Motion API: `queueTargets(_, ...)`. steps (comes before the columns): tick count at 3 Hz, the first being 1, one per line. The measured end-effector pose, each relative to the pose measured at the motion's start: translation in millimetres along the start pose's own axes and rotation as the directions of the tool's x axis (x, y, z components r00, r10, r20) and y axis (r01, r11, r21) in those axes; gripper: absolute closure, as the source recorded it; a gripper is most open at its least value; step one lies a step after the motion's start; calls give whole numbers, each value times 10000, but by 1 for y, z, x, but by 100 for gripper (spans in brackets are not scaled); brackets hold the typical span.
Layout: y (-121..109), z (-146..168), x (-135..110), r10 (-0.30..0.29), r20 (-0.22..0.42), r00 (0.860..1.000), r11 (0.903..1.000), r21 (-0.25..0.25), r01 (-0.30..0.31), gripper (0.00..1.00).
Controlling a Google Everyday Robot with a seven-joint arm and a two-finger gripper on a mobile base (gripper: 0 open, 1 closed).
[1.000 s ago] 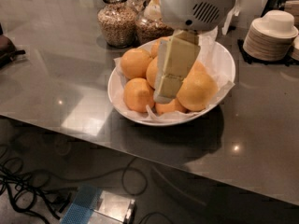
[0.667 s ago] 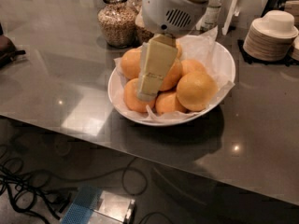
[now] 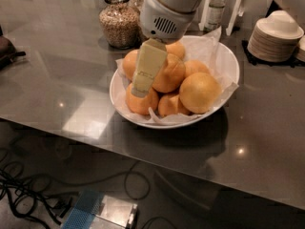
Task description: Pick orange from white bowl
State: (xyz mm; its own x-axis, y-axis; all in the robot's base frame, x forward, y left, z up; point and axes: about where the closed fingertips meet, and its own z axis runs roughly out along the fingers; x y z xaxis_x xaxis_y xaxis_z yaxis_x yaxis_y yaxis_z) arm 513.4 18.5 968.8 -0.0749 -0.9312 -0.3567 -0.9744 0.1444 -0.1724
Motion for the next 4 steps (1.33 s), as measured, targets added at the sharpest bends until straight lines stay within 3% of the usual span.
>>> queueTargets(1, 1, -3, -1, 230, 28, 9997, 9997, 56, -230, 0)
queueTargets(2, -4, -1, 3, 838, -100, 9964, 9958, 365, -834, 0)
queueTargets(3, -9, 0, 24, 2912, 205, 9565, 9506, 1059, -2917, 0)
queueTargets(4, -12, 6, 43, 4873, 1010, 8673, 8556, 1433, -4974, 0)
